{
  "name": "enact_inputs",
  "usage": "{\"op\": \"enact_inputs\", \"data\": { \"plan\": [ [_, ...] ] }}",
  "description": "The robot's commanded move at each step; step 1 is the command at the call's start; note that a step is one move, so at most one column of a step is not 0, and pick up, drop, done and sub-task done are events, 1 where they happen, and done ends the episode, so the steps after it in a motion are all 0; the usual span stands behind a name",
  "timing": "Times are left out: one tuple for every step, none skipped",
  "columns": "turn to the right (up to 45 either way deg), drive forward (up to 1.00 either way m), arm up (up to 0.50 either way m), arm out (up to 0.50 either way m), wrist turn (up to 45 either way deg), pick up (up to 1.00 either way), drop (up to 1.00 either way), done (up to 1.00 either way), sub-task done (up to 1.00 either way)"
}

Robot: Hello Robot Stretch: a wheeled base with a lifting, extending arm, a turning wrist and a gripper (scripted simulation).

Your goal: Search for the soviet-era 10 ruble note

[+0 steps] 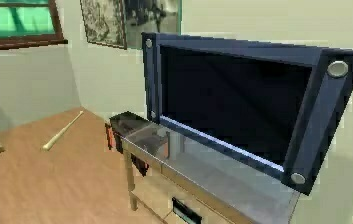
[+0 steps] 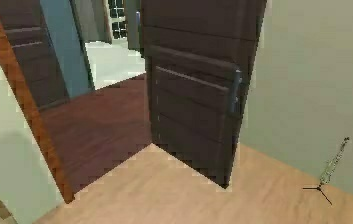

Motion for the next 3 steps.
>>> {"op": "enact_inputs", "data": {
  "plan": [
    [36.0,0.00,0.00,0.00,0.0,0.00,0.00,0.00,0.00],
    [0.0,0.10,0.00,0.00,0.0,0.00,0.00,0.00,0.00],
    [-45.0,0.00,0.00,0.00,0.0,0.00,0.00,0.00,0.00]
  ]
}}
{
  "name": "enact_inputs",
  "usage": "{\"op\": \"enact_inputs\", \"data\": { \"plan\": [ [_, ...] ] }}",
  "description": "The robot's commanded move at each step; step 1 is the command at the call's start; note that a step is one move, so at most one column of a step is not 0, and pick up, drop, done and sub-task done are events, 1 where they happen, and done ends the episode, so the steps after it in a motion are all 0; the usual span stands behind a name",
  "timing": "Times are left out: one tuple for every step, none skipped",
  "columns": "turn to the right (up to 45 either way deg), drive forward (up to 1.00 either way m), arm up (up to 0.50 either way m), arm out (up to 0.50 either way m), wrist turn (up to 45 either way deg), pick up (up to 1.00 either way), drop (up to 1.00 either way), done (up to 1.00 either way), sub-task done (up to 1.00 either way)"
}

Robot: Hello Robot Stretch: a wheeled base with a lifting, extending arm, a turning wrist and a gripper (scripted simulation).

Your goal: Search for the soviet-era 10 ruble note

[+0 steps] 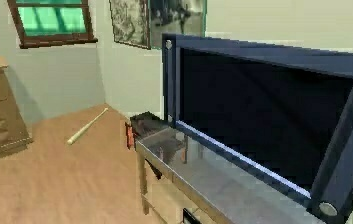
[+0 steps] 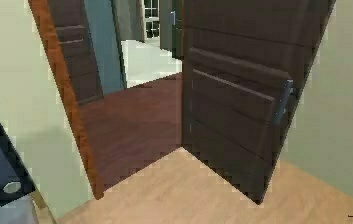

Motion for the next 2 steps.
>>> {"op": "enact_inputs", "data": {
  "plan": [
    [-45.0,0.00,0.00,0.00,0.0,0.00,0.00,0.00,0.00],
    [-9.0,0.00,0.00,0.00,0.0,0.00,0.00,0.00,0.00]
  ]
}}
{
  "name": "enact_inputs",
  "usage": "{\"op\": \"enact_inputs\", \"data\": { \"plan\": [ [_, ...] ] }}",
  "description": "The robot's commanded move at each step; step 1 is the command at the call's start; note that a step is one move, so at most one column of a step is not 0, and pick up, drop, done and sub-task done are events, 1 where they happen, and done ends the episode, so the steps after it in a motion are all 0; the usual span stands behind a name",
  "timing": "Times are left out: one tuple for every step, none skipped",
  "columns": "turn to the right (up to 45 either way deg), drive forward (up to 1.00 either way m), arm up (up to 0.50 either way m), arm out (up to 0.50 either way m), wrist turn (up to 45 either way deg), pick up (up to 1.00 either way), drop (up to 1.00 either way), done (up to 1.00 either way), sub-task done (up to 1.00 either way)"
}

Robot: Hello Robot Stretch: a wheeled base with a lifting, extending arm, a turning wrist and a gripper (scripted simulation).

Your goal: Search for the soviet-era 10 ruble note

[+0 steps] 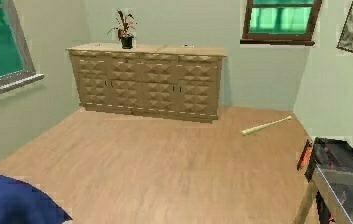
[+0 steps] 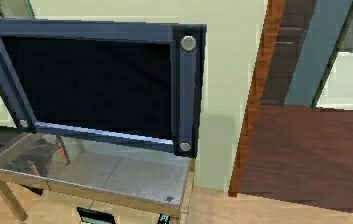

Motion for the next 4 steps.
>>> {"op": "enact_inputs", "data": {
  "plan": [
    [0.0,0.95,0.00,0.00,0.0,0.00,0.00,0.00,0.00],
    [-30.0,0.00,0.00,0.00,0.0,0.00,0.00,0.00,0.00],
    [0.0,1.00,0.00,0.00,0.0,0.00,0.00,0.00,0.00],
    [-3.0,0.00,0.00,0.00,0.0,0.00,0.00,0.00,0.00]
  ]
}}
